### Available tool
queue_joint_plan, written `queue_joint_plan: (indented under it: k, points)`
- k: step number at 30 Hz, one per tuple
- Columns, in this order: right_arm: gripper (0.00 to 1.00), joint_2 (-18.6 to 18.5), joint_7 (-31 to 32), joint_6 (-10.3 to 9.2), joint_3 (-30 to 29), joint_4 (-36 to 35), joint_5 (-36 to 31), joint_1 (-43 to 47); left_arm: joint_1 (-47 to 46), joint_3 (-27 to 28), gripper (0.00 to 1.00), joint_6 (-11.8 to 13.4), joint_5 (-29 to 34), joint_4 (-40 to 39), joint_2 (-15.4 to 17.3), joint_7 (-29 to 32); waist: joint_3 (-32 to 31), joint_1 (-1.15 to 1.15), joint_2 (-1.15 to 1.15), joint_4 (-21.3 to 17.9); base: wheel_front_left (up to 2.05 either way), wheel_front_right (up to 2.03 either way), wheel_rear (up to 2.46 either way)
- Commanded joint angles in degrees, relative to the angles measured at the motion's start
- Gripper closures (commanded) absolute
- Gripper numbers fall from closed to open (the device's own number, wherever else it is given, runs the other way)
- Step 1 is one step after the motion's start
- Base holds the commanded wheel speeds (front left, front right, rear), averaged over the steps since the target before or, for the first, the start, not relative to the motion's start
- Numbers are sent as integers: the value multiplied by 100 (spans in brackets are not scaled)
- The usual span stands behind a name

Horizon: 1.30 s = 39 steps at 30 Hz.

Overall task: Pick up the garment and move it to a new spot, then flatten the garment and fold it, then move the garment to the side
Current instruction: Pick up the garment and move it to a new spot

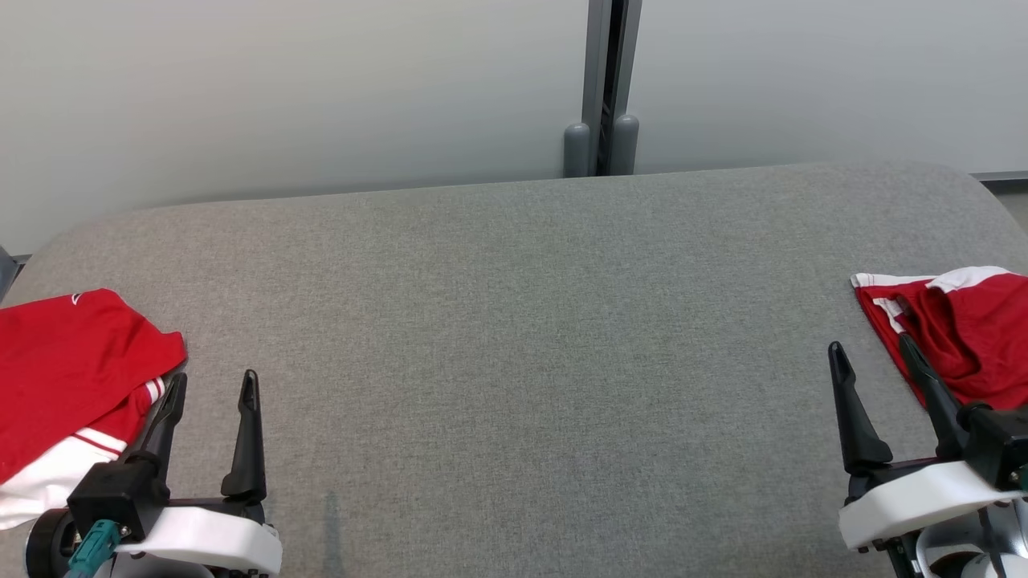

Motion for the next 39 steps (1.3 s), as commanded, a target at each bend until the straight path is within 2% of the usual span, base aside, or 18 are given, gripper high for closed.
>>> queue_joint_plan:
  k: [1, 26, 30, 38, 39]
  points:
    - [0, -12, 22, -1, -25, -45, 51, 69, 41, 0, 0, 29, -13, -7, 45, 18, -10, 0, 0, -6, 0, 0, 0]
    - [0, -11, -85, -1, -103, -23, 220, 142, -14, -105, 0, 125, -5, -163, 137, 180, 19, 0, 0, 40, 0, 0, 0]
    - [0, -11, -84, -1, -93, -86, 170, 121, -151, -108, 0, 59, -63, -184, 91, 142, 86, 0, 0, 275, 0, 0, 0]
    - [0, -10, 10, -1, 108, -253, 111, -18, -440, -84, 0, -44, -118, -86, 8, 17, 221, 0, 0, 1157, 0, 0, 0]
    - [0, -10, 10, -1, 108, -253, 111, -18, -440, -84, 0, -44, -118, -86, 8, 17, 221, 0, 0, 1157, 0, 0, 0]
